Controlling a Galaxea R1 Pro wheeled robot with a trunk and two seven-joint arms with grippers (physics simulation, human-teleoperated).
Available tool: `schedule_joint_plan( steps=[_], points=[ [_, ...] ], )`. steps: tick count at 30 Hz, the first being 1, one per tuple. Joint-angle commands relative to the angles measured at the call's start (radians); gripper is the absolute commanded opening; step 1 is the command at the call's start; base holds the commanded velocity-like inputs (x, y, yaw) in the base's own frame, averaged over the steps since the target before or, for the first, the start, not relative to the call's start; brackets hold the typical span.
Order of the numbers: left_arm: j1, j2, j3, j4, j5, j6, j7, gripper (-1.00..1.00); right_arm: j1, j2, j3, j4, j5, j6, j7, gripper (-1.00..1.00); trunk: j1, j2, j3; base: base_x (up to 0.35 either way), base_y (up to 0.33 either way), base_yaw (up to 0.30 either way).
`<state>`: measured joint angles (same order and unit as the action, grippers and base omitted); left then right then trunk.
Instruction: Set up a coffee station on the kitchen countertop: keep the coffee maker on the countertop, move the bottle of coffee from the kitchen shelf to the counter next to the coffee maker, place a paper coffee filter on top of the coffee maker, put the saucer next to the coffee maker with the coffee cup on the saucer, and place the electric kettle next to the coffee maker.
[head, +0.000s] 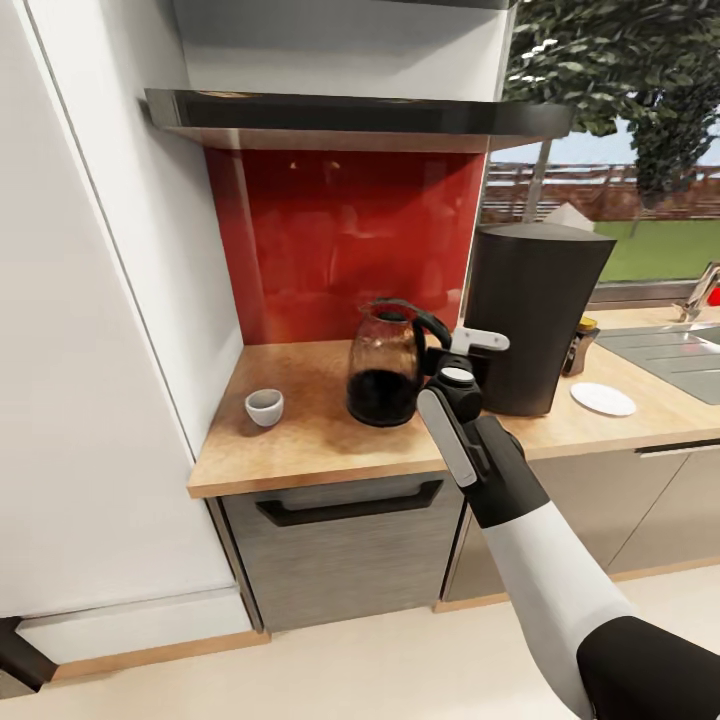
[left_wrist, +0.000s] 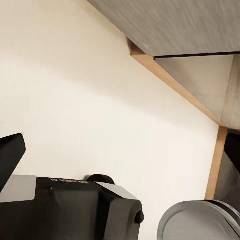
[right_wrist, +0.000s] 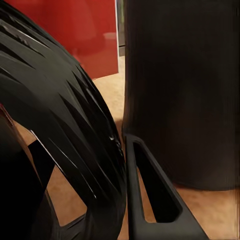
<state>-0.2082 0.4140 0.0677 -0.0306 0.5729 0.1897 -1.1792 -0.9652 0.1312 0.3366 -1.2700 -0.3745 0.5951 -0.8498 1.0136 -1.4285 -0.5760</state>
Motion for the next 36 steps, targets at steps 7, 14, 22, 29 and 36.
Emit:
schedule_joint_plan(
  steps=[7,14,22,29,36],
  points=[
    [0.000,0.000,0.007,0.000,-0.004,0.010,-0.003,1.00,-0.001,0.001,0.004,0.000,-0.004,0.005,-0.089,-1.00,0.000,-0.001,-0.001,0.000,0.000,0.000],
    [0.000,0.000,0.007,0.000,-0.004,0.010,-0.003,1.00,-0.003,0.001,0.005,0.001,-0.004,0.006,-0.185,-1.00,0.000,-0.001,-0.001,0.000,0.000,0.000],
    [0.000,0.000,0.007,0.000,-0.004,0.010,-0.003,1.00,-0.003,0.002,0.005,0.003,-0.004,0.048,-0.210,-1.00,0.000,-0.001,-0.001,0.000,0.000,0.000],
    [0.000,0.000,0.006,0.000,-0.004,0.010,-0.003,1.00,-0.003,0.004,0.005,0.003,-0.003,0.054,-0.210,-1.00,0.000,-0.001,-0.001,0.000,0.000,0.000],
    [0.000,0.000,0.006,0.000,-0.004,0.010,-0.003,1.00,-0.003,0.007,0.004,0.003,-0.003,0.054,-0.210,-1.00,0.000,-0.001,-0.001,0.000,0.000,0.000]
  ],
)
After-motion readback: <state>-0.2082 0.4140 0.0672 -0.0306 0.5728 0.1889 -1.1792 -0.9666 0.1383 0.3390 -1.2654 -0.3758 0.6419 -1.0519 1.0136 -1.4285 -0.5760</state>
